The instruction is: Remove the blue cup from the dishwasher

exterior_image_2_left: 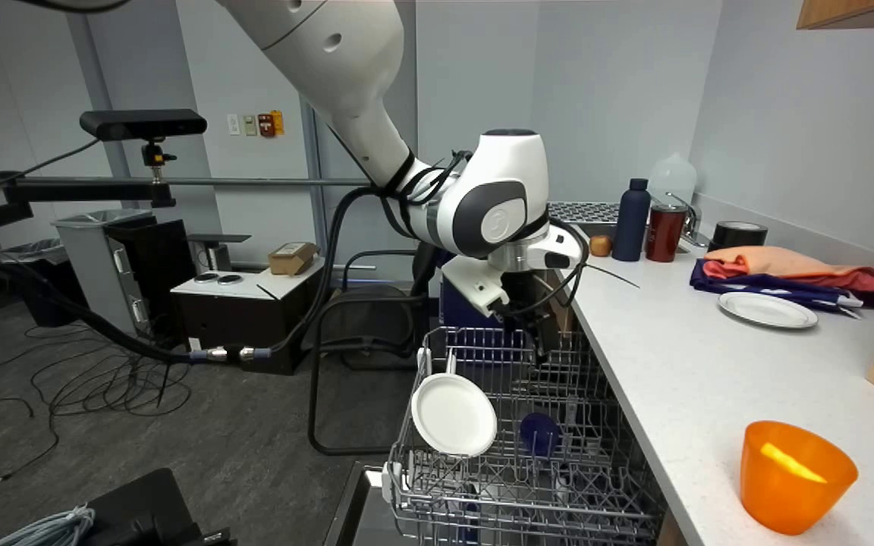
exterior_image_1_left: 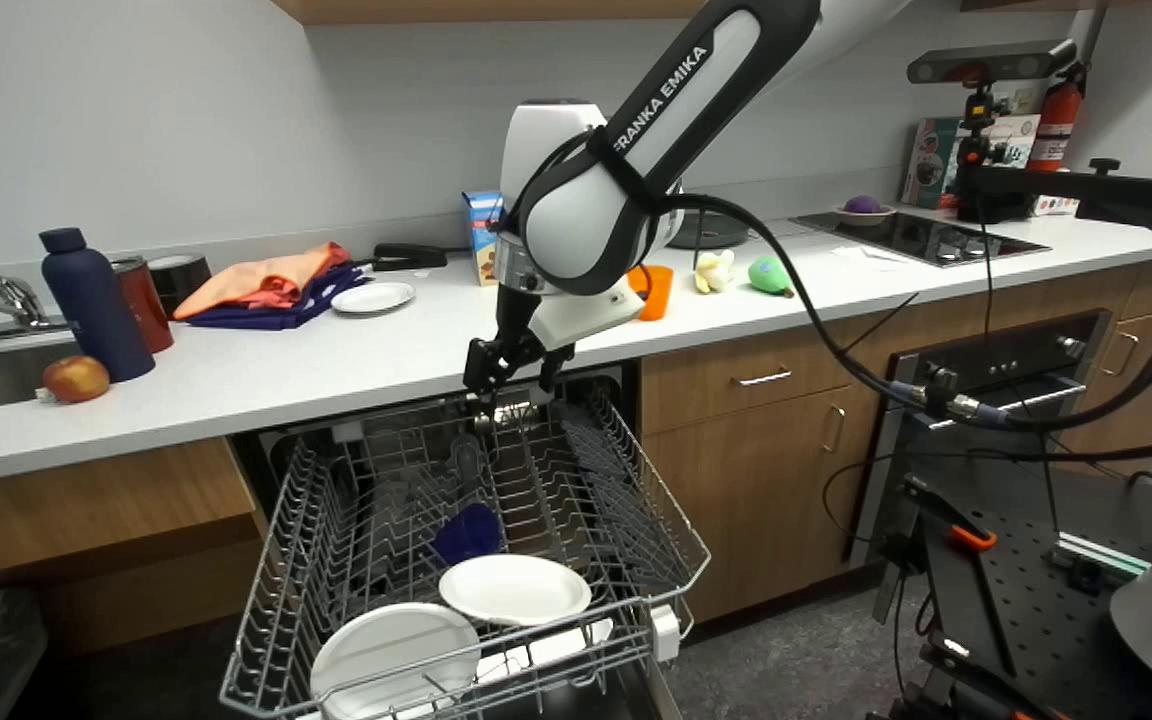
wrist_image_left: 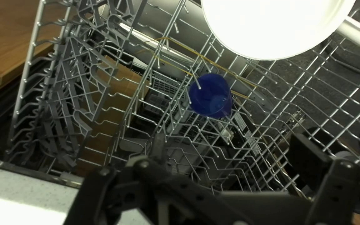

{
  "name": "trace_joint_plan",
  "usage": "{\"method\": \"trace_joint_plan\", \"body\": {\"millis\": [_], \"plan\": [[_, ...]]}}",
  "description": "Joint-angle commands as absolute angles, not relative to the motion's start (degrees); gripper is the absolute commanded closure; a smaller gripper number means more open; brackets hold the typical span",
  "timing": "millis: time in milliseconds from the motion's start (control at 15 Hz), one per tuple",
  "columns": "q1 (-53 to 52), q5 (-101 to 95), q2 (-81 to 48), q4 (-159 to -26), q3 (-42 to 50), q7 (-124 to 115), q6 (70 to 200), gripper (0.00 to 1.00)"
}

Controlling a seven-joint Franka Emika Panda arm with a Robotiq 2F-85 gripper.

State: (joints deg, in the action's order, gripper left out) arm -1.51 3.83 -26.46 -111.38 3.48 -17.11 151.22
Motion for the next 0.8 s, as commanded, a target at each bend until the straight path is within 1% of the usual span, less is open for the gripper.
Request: {"method": "trace_joint_plan", "body": {"millis": [0, 667, 733], "plan": [[-0.7, 5.7, -26.1, -111.2, 2.3, -15.2, 149.1, 0.0], [-1.6, 4.4, -26.0, -110.8, 3.3, -16.8, 142.8, 0.0], [-1.6, 4.8, -26.4, -111.2, 2.9, -16.4, 144.7, 0.0]]}}
